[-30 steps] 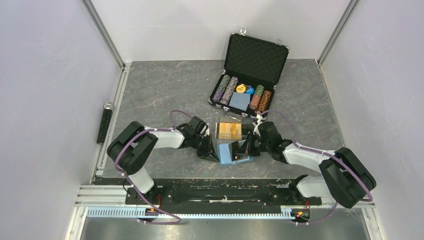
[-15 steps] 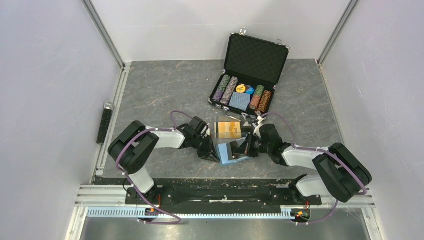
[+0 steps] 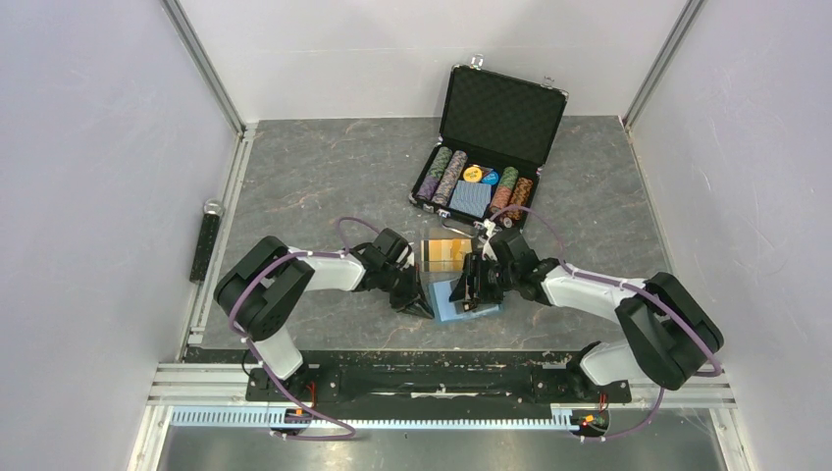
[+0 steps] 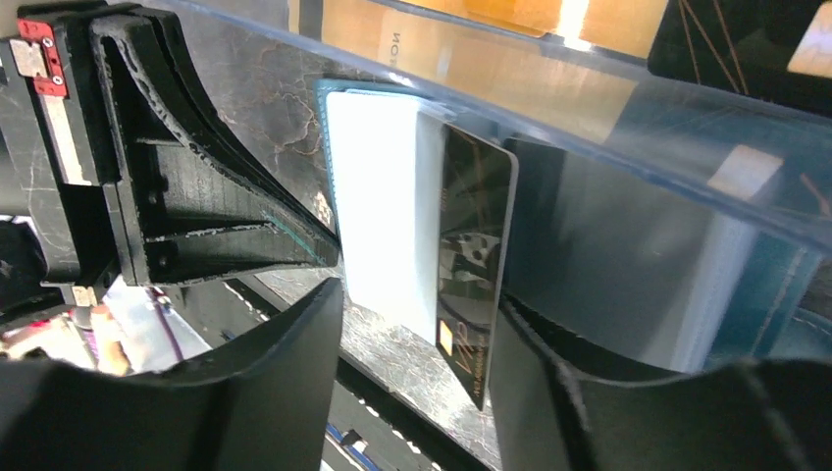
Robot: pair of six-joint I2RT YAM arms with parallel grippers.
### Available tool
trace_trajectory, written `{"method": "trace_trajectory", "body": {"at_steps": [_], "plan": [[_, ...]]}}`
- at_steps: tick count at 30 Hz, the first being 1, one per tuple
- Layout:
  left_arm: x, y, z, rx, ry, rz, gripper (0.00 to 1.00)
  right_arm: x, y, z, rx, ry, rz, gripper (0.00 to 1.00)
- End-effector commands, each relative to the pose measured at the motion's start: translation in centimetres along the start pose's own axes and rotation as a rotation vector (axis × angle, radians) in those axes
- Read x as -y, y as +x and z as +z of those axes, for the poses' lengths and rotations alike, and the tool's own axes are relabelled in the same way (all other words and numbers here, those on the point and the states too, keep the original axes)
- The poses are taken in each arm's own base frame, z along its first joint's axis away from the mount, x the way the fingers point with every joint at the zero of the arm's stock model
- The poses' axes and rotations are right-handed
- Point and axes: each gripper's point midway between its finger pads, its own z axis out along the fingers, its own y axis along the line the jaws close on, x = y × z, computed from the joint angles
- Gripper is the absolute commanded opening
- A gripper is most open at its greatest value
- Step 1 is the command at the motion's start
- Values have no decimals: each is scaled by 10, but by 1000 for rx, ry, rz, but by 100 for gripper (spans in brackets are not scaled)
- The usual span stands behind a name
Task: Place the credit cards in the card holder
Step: Insert the credit card into the card holder.
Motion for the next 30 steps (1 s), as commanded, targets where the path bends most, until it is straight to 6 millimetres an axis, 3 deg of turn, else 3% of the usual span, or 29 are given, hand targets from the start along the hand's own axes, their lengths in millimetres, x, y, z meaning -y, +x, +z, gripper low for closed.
{"method": "trace_trajectory", "body": {"at_steps": [1,5,9,14,21,30], "plan": [[-21,-9,6,40,-113,-4,2,12,-7,-13,-7,124,-101,62],[-22,-11,7,42,-129,-6,2,15,-13,-20,9,160,-143,78],[-22,-14,8,48,-135,-4,2,9,-17,-24,6,158,-169,83],[-6,-23,7,71,-83,16,2,3,-21,-30,-4,160,-192,91],[24,-37,1,125,4,39,17,5,-26,-45,-11,225,-226,98],[31,-47,10,127,-1,37,18,20,-29,-53,-6,305,-276,98]]}}
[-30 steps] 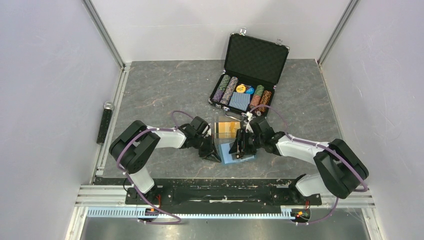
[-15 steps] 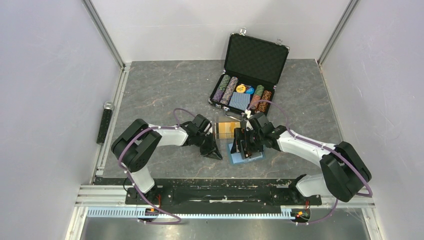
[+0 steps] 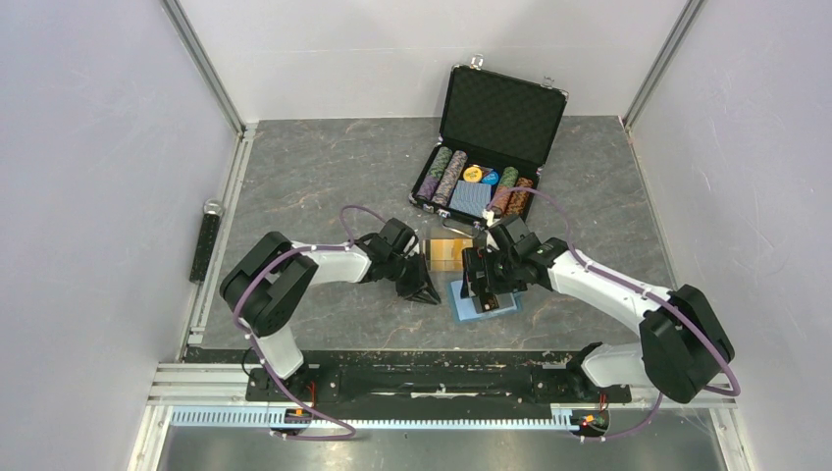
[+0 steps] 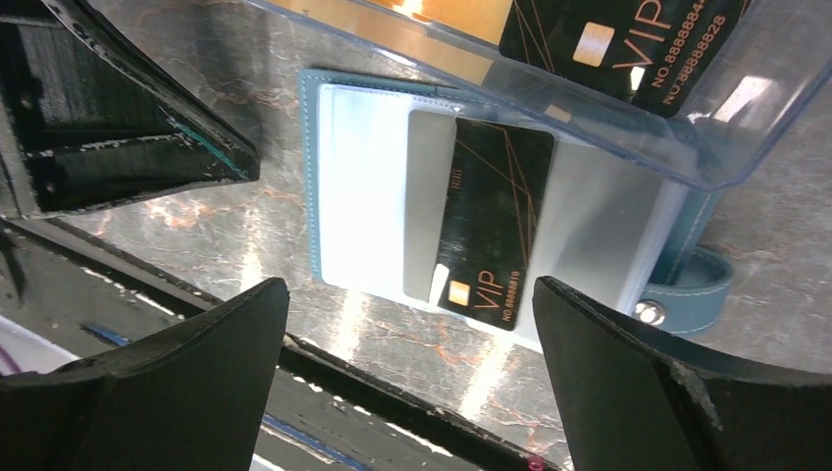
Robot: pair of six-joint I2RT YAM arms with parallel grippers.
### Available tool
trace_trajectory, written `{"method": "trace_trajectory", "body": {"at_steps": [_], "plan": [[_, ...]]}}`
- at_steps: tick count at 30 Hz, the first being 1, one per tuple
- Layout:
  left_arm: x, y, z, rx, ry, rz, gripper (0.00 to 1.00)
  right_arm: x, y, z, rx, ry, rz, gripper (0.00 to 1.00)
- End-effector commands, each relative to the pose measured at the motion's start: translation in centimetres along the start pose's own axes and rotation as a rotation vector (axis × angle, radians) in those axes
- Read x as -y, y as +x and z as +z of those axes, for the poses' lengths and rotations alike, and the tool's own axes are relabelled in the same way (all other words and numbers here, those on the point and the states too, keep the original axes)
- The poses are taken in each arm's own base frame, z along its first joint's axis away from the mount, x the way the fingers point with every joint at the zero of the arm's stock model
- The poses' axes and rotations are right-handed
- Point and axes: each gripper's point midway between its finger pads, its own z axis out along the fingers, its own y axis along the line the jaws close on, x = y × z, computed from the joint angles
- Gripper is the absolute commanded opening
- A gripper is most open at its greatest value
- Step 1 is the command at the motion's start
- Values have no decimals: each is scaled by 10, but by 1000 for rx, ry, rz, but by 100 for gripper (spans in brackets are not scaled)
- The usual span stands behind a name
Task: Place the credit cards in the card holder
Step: Insert the credit card into the card holder.
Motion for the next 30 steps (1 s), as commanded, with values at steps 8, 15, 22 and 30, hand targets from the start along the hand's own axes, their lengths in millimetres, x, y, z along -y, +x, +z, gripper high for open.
{"method": "trace_trajectory", "body": {"at_steps": [8,15,22,30], "plan": [[22,-15,26,17,-4,20,22,11,-12,12,18,53,-112,95],[18,-16,38,11,-45,8,22,1,0,26,-56,-27,-130,81],[18,-16,37,9,-63,16,22,-39,-2,25,-53,-242,-88,53],[18,-13,25,35,-76,25,26,-49,-5,19,-51,-287,-73,38]]}}
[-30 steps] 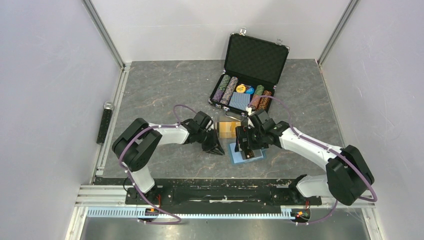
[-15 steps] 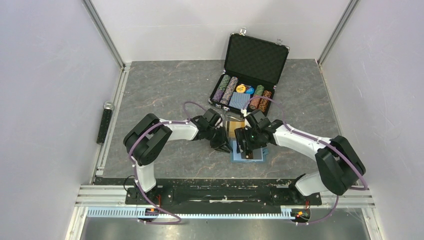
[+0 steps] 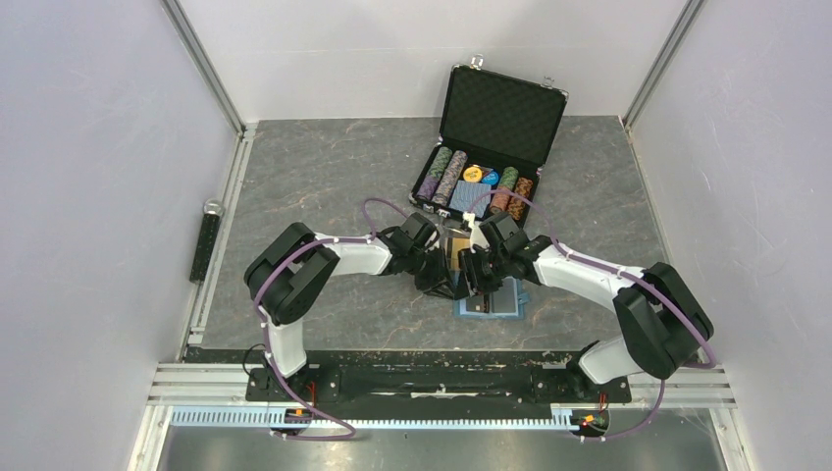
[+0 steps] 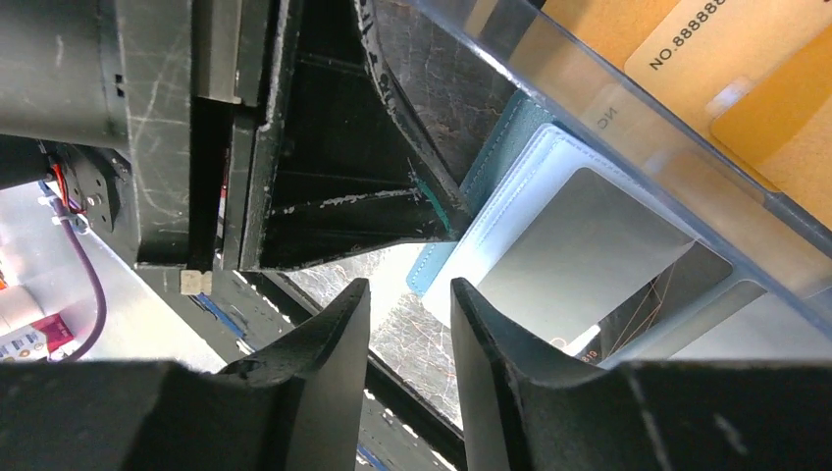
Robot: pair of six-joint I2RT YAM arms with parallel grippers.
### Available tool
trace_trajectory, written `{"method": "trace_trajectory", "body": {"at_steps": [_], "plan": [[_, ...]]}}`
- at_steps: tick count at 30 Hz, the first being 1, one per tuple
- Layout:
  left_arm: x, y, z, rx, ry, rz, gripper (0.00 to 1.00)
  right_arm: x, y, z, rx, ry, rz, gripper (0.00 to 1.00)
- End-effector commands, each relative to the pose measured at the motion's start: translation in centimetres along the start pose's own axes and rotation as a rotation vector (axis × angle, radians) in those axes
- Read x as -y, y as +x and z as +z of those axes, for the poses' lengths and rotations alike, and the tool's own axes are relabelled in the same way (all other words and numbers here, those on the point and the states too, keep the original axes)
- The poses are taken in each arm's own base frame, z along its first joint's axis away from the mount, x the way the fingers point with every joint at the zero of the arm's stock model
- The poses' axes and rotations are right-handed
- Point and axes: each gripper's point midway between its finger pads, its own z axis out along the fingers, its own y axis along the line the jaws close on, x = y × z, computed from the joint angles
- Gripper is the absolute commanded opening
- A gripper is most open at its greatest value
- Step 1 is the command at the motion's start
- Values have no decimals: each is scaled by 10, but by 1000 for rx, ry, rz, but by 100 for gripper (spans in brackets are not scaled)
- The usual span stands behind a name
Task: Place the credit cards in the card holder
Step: Insert the credit card into the card holder.
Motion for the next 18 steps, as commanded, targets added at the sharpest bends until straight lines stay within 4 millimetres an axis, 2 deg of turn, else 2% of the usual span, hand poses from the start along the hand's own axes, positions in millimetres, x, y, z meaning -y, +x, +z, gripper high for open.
{"method": "trace_trajectory", "body": {"at_steps": [1,6,11,14,18], "plan": [[-13,-2,-6,51,-79,-13,27,-6,-8,-3,23,-9,-6,39],[-8,-1,-15,78,-56,-16,33,21,-18,-21,68,167,-9,53],[-5,-1,-13,78,-26,-35,34,51,-1,-22,32,234,41,56],[-5,-1,-12,79,-25,-39,35,55,14,-14,-20,212,42,55],[-7,-3,-14,89,-20,-56,35,50,25,-4,-66,155,48,54]]}}
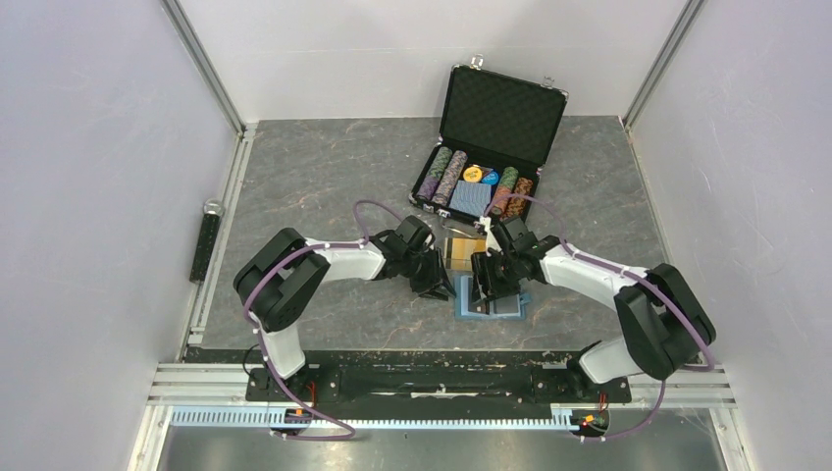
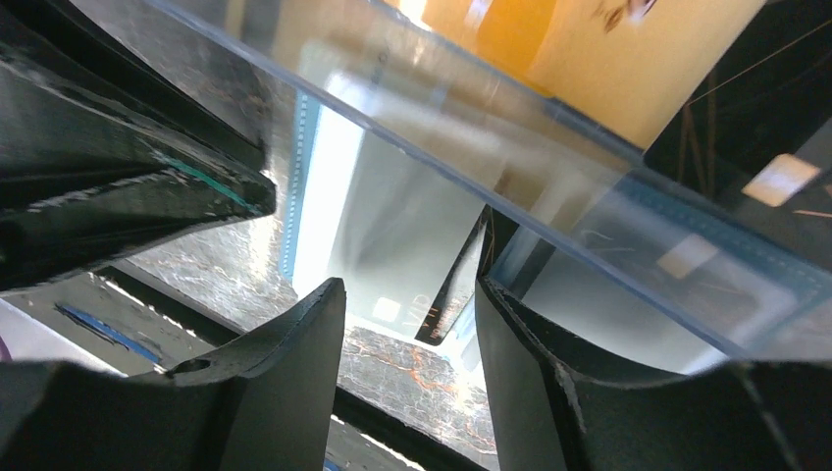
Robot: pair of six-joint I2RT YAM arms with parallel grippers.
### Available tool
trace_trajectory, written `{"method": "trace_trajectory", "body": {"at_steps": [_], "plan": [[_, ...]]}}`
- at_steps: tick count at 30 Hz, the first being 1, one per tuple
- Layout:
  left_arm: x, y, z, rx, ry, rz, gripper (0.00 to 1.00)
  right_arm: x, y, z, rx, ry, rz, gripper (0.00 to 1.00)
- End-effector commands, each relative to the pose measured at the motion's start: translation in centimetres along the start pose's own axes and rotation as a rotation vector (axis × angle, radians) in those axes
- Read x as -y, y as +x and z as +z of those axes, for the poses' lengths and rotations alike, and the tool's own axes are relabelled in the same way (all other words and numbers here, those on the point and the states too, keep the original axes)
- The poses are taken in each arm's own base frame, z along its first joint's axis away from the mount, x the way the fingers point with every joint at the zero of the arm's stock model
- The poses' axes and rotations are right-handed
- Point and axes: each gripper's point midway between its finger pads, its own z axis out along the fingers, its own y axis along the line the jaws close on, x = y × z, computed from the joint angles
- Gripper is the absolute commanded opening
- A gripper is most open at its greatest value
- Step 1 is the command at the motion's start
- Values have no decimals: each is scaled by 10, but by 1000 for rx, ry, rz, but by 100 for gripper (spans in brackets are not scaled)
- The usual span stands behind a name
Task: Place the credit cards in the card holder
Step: Insert the credit card into the card holder.
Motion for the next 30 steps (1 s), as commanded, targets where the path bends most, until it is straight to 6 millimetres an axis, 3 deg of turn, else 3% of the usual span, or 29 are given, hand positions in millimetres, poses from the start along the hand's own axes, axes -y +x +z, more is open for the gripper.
{"method": "trace_trajectory", "body": {"at_steps": [1,10,18,21,26,30], "plan": [[-2,-7,-5,43,3,-43,35,-4,15,10,-62,-45,-21,54],[-14,-13,-18,96,37,-114,37,-35,17,17,-105,-150,-77,53],[-36,-11,-34,131,23,-168,38,-94,11,19,-136,-370,-52,55],[-47,-14,-46,155,23,-199,40,-116,-2,12,-100,-455,-37,56],[-53,-14,-63,160,43,-212,44,-121,-30,-8,-11,-411,-97,58],[-56,-8,-65,143,37,-204,46,-97,-35,-16,6,-275,-147,55]]}}
